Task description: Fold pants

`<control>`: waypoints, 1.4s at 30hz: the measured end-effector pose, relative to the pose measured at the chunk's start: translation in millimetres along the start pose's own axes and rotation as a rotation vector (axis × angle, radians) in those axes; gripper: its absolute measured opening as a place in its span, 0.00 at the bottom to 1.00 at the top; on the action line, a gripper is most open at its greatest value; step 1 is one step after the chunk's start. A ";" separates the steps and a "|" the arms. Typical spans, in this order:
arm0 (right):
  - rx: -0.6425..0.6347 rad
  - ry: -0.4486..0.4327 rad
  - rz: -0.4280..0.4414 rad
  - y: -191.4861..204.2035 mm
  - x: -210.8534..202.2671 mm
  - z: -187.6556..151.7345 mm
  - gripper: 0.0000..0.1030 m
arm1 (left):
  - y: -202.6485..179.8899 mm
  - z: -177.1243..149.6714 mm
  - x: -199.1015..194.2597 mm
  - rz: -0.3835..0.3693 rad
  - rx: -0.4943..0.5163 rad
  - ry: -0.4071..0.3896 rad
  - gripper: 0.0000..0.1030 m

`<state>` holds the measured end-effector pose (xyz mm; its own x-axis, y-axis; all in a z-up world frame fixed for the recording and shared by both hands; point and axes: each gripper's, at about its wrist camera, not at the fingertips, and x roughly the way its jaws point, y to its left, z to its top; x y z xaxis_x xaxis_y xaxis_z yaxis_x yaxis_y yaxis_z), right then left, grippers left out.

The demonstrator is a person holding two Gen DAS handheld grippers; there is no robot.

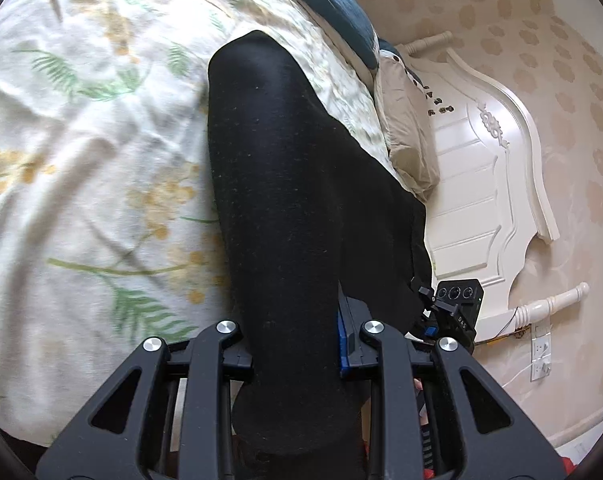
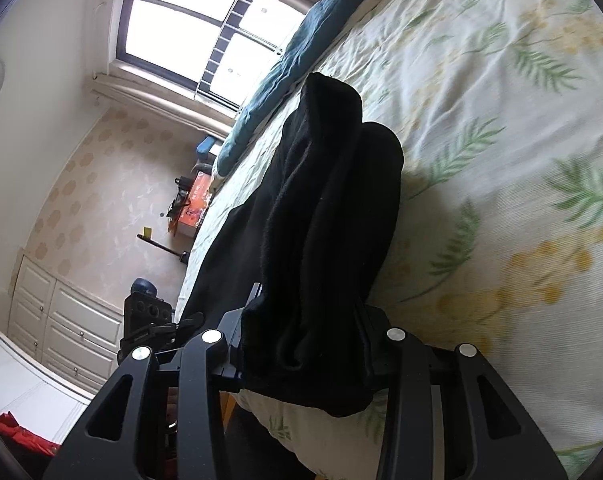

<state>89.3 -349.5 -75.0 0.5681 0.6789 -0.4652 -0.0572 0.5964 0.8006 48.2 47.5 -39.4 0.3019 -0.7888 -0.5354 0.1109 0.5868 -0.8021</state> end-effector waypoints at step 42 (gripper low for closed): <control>0.038 0.058 0.048 -20.7 49.5 103.7 0.78 | 10.4 118.7 48.5 0.042 0.147 0.028 0.83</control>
<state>203.8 -372.6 -75.4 0.5169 0.7305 -0.4463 -0.0510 0.5467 0.8358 176.4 37.0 -42.3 0.2832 -0.7666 -0.5763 0.2372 0.6382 -0.7324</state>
